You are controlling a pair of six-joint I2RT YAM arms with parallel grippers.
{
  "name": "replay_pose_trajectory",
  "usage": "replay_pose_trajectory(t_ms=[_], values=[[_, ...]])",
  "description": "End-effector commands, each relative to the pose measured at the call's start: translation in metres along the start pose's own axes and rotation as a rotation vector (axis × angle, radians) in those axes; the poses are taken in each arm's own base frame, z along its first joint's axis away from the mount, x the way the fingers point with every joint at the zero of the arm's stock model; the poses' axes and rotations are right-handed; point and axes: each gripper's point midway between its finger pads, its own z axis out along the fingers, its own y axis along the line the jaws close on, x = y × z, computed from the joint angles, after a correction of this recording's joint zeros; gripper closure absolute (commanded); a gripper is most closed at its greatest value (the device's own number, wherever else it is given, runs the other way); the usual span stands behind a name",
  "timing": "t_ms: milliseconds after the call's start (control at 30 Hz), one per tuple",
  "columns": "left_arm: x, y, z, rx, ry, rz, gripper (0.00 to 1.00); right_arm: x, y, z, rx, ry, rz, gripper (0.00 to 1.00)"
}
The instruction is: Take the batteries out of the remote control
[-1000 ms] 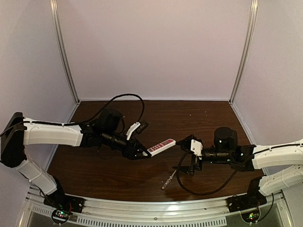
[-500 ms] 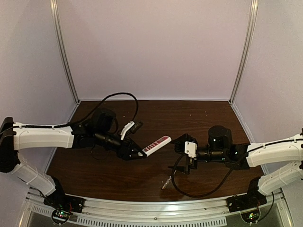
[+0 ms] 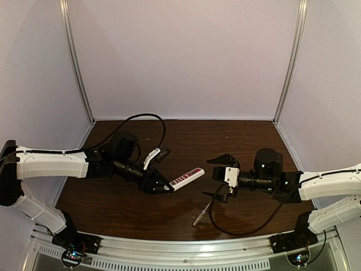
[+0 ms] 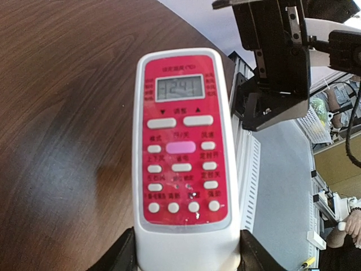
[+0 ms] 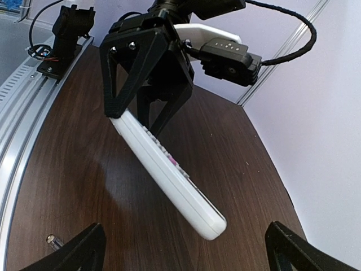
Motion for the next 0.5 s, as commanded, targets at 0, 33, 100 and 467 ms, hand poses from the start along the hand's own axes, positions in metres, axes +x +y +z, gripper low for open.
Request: replay_pose_trajectory(t_ms=[0, 33, 100, 467], values=[[-0.001, -0.013, 0.001, 0.056, -0.005, 0.037, 1.0, 0.003, 0.01, 0.009, -0.078, 0.017, -0.054, 0.0], [-0.001, -0.014, 0.002, 0.063, -0.003, 0.038, 1.0, 0.002, 0.01, 0.012, -0.085, 0.013, -0.065, 0.0], [0.0, -0.016, 0.003, 0.075, -0.001, 0.04, 1.0, -0.002, 0.01, 0.017, -0.1, 0.002, -0.08, 0.0], [-0.004, -0.015, 0.007, 0.083, 0.001, 0.029, 1.0, -0.018, 0.019, 0.038, -0.239, -0.017, -0.09, 0.11]])
